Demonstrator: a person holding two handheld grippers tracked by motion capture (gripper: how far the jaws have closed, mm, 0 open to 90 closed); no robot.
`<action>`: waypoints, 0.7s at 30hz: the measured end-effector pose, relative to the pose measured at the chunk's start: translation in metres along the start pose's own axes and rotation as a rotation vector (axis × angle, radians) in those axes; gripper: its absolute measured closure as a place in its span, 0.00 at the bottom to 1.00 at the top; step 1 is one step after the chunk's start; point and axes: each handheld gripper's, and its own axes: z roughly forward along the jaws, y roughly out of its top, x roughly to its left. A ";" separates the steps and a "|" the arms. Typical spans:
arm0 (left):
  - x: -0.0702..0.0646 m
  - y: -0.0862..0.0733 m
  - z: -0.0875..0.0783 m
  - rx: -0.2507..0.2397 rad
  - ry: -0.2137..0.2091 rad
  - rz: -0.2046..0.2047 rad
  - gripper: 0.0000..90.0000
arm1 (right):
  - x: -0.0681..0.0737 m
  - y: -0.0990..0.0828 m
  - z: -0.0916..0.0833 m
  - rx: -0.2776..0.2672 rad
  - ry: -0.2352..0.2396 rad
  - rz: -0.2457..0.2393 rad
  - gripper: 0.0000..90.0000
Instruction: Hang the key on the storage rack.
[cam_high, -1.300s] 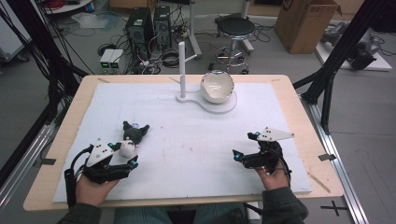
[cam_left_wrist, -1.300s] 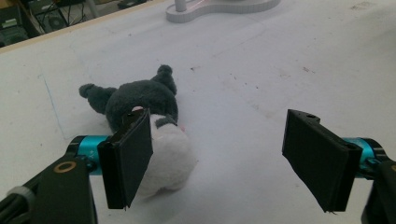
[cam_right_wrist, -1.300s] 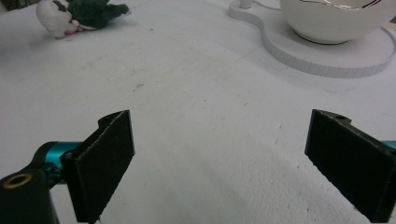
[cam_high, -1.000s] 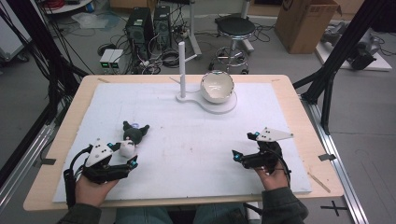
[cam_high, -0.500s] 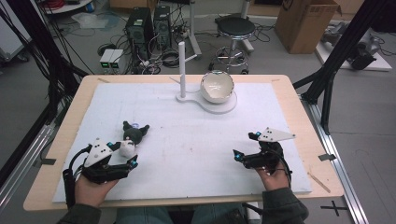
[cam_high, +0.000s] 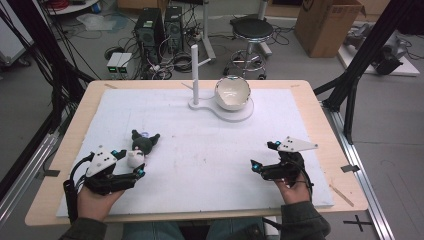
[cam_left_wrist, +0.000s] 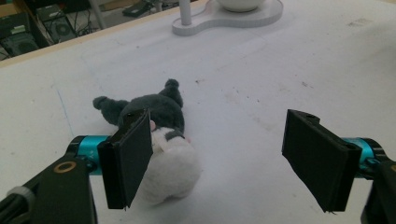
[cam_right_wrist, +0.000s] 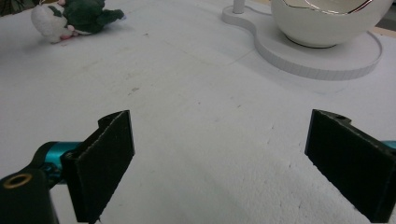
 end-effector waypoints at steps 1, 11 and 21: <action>0.002 0.001 0.001 0.004 0.001 -0.004 0.27 | -0.001 0.000 0.000 0.001 -0.004 -0.004 0.08; 0.027 0.018 0.007 0.029 0.054 -0.059 0.26 | -0.002 -0.001 0.002 0.008 -0.003 -0.002 0.08; 0.031 0.035 0.022 0.055 0.084 -0.070 0.28 | -0.002 -0.001 0.003 0.010 0.005 -0.006 0.08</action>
